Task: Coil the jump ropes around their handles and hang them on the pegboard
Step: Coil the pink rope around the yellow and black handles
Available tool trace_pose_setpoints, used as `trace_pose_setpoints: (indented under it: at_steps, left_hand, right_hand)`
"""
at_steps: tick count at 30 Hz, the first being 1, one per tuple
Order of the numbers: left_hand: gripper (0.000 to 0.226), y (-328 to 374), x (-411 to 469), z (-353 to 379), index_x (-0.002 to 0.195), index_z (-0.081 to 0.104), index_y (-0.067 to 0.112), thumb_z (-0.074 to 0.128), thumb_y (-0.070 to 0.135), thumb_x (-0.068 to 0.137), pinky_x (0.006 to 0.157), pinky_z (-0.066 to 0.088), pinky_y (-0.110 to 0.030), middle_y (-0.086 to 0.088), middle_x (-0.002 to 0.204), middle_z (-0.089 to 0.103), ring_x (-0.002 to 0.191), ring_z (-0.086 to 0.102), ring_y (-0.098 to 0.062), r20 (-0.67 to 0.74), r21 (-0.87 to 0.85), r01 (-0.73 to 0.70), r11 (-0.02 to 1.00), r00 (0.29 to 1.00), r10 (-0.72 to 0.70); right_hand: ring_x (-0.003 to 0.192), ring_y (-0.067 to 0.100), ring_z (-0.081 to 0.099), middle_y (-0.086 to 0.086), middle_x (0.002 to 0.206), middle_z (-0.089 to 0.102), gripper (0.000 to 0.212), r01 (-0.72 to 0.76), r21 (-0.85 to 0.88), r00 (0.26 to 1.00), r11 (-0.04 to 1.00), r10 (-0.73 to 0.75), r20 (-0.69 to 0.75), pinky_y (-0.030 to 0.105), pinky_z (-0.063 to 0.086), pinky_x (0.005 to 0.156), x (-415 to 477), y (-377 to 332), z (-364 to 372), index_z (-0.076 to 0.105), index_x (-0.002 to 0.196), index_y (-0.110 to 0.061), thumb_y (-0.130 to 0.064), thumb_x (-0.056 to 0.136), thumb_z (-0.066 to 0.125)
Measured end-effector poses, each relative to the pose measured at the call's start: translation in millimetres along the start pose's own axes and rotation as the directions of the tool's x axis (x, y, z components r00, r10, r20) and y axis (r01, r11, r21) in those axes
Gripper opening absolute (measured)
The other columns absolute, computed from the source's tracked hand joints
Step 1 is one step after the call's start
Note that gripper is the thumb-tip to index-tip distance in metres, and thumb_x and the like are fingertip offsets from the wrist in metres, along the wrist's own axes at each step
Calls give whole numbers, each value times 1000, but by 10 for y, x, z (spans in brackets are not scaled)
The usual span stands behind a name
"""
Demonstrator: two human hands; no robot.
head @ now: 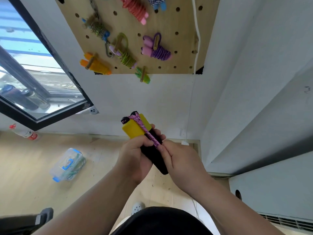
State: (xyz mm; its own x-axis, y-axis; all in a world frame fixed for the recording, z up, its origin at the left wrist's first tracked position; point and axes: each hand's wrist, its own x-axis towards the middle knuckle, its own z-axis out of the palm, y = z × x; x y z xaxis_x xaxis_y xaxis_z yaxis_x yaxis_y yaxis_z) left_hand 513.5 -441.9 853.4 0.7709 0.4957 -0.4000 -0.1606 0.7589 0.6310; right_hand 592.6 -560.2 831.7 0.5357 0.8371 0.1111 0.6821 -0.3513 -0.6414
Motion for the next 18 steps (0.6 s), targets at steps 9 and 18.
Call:
trace_pose_setpoints:
  at_steps: [9,18]
  left_hand:
    - [30,317,100,2,115,61,4,66,1,86,91,58,-45,-12,90,67,94,71,-28,-32,108,-115,987,992,119]
    - [26,634,333,-186,114,58,8,49,-7,96,100,54,-51,-8,92,66,95,69,-28,-16,-25,-129,991,992,129]
  right_hand:
    - [58,16,51,-10,68,51,37,1,-48,996,999,-6,-92,41,45,55,200,-199,137,38,89,-31,-56,100,14]
    - [58,8,53,-5,74,59,18,-310,393,950,866,303,81,29,47,61,241,-184,162,36,123,-45,-45,105,32]
